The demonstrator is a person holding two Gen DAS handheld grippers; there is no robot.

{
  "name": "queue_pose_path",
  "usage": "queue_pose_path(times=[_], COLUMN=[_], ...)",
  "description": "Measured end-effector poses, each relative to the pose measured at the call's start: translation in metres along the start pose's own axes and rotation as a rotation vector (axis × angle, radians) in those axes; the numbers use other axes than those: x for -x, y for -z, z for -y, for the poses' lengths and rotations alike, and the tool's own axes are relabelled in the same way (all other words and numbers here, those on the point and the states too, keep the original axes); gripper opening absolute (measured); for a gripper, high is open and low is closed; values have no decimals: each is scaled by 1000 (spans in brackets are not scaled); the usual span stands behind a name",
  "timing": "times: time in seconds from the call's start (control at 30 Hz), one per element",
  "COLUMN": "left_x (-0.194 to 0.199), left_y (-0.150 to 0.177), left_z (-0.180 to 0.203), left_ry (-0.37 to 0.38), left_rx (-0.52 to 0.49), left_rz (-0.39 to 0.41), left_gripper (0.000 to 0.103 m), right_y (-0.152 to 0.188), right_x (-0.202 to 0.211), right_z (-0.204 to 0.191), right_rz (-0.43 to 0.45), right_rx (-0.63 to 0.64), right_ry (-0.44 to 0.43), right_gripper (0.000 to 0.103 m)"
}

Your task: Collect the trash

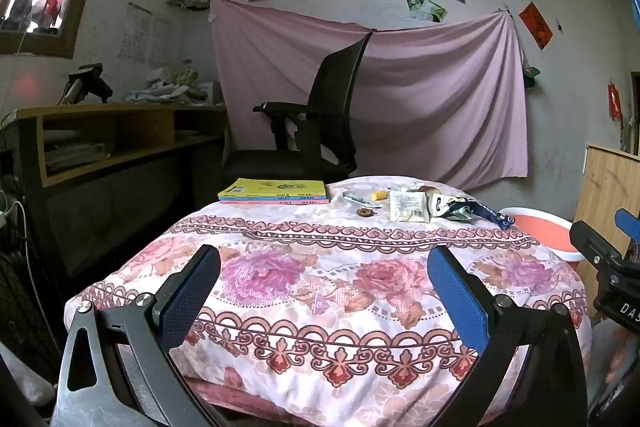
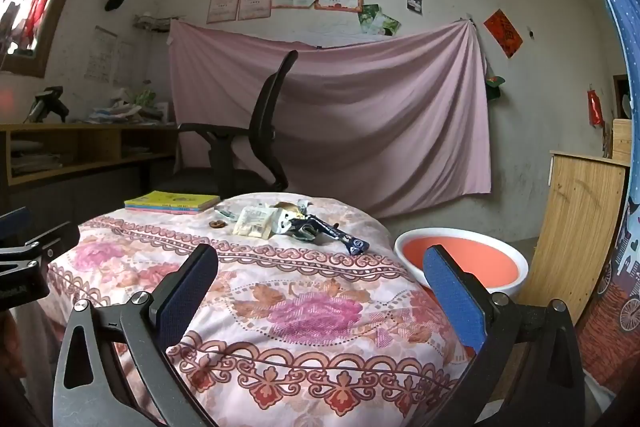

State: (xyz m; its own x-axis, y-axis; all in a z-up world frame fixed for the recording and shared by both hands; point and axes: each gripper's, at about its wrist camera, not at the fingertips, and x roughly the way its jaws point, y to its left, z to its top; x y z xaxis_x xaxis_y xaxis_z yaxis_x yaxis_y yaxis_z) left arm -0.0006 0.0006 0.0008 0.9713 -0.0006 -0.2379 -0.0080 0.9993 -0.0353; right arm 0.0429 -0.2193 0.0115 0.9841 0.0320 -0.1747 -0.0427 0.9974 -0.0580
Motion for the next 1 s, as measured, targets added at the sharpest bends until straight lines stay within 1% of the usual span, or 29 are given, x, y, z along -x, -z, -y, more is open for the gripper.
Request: queue_pose_path(times=[1.0], left_x=[0], left_y=[0], left_z=[-1], left_ry=[2], left_rx=[-1], left_rz=[0], left_gripper=[102], right_y=[1], right_x=[-1], right_z=[-1], right_rz=[-5], right_rx=[1], right_ry=[1], right_gripper=[103])
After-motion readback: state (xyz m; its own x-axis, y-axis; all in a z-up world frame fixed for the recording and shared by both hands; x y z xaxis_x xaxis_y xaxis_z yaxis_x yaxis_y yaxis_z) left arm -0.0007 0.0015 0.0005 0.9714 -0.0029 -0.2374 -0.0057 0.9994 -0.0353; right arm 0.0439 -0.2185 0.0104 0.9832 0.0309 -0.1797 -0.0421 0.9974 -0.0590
